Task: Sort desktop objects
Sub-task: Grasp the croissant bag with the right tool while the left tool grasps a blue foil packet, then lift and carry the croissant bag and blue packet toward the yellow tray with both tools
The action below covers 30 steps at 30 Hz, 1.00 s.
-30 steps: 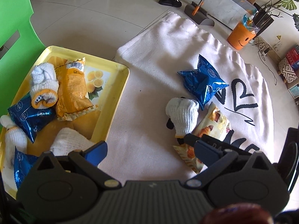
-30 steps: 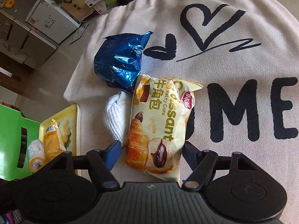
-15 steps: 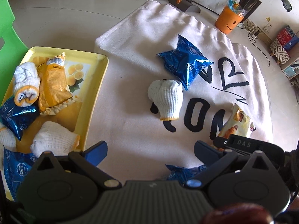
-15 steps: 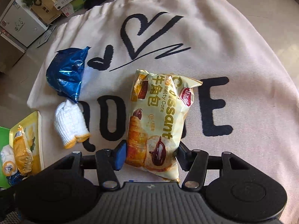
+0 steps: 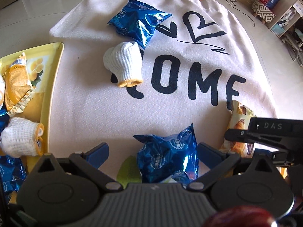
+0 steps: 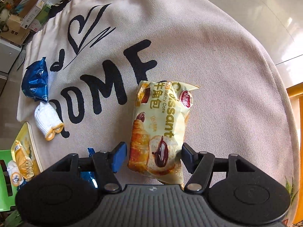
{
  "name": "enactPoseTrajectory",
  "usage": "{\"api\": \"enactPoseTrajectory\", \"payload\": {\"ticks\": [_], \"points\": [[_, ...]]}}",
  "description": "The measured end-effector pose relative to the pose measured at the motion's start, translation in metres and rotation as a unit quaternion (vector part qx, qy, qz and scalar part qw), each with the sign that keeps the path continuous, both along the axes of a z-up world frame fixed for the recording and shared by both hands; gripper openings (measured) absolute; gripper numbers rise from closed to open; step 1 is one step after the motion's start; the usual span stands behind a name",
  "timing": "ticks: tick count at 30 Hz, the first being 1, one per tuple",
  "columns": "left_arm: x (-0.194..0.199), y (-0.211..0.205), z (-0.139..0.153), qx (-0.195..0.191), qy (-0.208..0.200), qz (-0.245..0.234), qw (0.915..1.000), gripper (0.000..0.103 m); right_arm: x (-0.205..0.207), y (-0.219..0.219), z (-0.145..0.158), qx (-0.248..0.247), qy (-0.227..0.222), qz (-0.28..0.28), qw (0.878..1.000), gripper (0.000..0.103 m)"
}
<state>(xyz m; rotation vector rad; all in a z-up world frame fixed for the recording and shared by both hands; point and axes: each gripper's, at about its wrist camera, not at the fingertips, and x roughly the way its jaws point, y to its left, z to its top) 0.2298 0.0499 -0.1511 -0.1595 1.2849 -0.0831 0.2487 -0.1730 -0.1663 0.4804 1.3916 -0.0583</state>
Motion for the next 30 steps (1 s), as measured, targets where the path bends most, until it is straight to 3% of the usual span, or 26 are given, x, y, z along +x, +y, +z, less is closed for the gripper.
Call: {"api": "enactPoseTrajectory", "payload": {"ticks": [13,20,22,30], "points": [[0.004,-0.036,-0.025,0.024,0.009,-0.047,0.9986,0.102,0.015,-0.005,0.004,0.011,-0.008,-0.011,1.0,0.074],[0.0,-0.049,-0.048,0.069,0.025,-0.063,0.9953,0.102,0.017,-0.002,-0.001,0.005,-0.002,-0.002,1.0,0.078],[-0.002,-0.055,-0.051,0.088,0.021,-0.079,0.9928,0.103,0.017,0.0,-0.002,-0.003,0.0,0.003,1.0,0.079],[-0.002,-0.057,-0.051,0.088,0.017,-0.081,0.9926,0.103,0.02,0.008,-0.009,-0.04,0.004,0.029,0.999,0.08]]}}
